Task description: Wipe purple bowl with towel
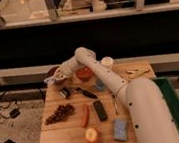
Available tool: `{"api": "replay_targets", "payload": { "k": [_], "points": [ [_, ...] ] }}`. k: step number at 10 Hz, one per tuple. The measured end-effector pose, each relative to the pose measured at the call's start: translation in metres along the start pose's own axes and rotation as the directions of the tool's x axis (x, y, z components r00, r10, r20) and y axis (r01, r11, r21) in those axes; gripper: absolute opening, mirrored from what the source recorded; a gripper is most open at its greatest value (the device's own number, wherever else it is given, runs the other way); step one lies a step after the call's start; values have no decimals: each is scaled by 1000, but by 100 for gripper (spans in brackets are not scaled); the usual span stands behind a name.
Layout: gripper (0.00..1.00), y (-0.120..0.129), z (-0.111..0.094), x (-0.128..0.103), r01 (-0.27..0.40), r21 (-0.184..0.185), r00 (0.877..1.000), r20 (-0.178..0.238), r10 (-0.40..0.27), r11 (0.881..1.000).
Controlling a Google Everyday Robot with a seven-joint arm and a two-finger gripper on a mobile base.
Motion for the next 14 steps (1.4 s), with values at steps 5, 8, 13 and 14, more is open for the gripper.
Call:
{"api": "replay_targets", "payload": {
  "k": [5,8,13,14],
  "points": [
    [1,-12,-21,30,-22,19,998,-61,23,1000],
    [1,-40,-20,44,11,36,997,-73,-8,999],
    [1,-79,22,51,45,47,999,-26,-44,998],
    [1,-82,30,49,51,46,999,-17,-50,998]
  ]
}}
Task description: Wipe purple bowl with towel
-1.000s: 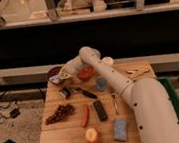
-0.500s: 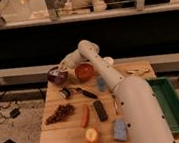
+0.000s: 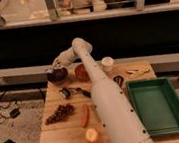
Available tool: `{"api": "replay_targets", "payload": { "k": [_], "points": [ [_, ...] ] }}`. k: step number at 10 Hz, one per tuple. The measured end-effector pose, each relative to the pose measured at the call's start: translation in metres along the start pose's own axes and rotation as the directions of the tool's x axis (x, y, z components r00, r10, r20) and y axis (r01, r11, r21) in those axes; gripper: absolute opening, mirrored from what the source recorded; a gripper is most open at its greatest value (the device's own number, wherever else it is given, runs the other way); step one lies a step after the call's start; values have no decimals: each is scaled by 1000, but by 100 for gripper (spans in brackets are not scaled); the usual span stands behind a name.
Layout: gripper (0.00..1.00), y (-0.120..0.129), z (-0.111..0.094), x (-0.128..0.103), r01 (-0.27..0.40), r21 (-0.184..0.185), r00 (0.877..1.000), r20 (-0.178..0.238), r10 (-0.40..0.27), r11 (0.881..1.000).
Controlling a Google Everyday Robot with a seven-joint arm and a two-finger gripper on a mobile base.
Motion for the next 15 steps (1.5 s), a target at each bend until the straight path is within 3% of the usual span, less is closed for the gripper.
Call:
{"api": "replay_targets", "payload": {
  "k": [5,8,13,15],
  "points": [
    [1,-4,7,0,11,2,1000,9,-11,1000],
    [1,-4,27,-24,29,-19,997,69,-28,999],
    [1,-3,28,-24,31,-23,997,72,-29,999],
    [1,8,34,-39,42,-74,993,113,-33,996]
  ]
}}
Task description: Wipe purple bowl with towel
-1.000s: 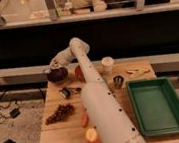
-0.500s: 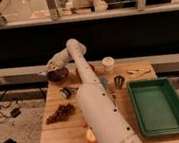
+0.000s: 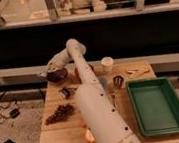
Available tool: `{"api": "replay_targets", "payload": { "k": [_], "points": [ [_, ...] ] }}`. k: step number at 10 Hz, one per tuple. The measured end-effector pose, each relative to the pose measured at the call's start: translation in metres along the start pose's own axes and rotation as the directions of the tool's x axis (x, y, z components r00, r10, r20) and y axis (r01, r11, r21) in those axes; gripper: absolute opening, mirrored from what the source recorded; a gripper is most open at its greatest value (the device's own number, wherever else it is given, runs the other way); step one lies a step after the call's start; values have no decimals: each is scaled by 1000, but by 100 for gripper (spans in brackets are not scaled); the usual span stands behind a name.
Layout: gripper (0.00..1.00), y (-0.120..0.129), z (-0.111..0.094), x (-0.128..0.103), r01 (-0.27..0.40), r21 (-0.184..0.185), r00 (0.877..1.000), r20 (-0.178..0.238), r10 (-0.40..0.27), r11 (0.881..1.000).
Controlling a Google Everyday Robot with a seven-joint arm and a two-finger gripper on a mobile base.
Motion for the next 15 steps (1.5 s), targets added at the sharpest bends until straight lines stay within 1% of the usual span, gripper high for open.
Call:
{"api": "replay_targets", "payload": {
  "k": [1,2,3,4,5,6,8,9,10,12,13,14,15],
  "points": [
    [1,12,3,-12,0,-32,1000,21,1,999],
    [1,27,-3,-23,-5,-49,1000,25,6,999],
    [1,37,-6,-33,-7,-66,999,32,10,998],
    [1,48,-4,-49,-4,-93,999,45,8,996],
    [1,55,-10,-55,-8,-105,999,43,12,994],
    [1,64,-24,-53,-23,-109,999,28,26,994],
    [1,71,-42,-49,-39,-107,999,-2,39,993],
    [1,71,-57,-42,-50,-94,998,-31,47,994],
    [1,69,-65,-36,-53,-84,998,-49,49,995],
    [1,56,-69,-24,-52,-63,996,-71,48,997],
    [1,49,-70,-14,-50,-55,996,-79,45,997],
    [1,39,-70,-5,-44,-44,996,-82,40,998],
    [1,34,-66,1,-42,-42,996,-80,39,998]
  ]
}}
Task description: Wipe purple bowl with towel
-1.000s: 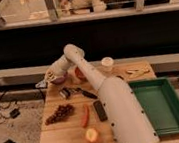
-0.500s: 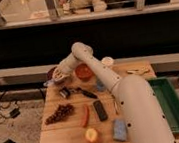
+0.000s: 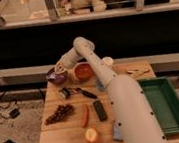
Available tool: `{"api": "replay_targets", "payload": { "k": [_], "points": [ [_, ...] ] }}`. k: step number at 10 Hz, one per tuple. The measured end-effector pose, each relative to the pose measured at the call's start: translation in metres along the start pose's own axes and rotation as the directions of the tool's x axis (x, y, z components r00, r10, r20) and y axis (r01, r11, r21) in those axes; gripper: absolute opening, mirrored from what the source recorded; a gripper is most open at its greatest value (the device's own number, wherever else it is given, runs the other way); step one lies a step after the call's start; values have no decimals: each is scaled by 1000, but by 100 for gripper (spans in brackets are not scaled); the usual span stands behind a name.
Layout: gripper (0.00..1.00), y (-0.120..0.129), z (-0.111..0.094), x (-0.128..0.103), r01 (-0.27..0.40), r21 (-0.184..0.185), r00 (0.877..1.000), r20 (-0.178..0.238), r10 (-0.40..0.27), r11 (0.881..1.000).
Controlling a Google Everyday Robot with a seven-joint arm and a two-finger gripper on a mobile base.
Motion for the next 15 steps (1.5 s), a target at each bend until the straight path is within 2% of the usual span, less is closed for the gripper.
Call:
{"api": "replay_targets", "payload": {
  "k": [1,3,5,7,10,13,15],
  "points": [
    [1,-10,9,5,4,8,1000,6,-4,1000],
    [1,-14,15,11,6,12,1000,11,-6,1000],
    [1,-18,20,8,18,24,1000,10,-18,1000],
    [1,-19,16,7,27,33,1000,-4,-26,999],
    [24,-19,18,5,28,31,1000,-2,-28,999],
    [50,-18,18,7,26,31,1000,-3,-26,999],
    [73,-18,16,7,25,33,1000,-4,-25,999]
  ]
}}
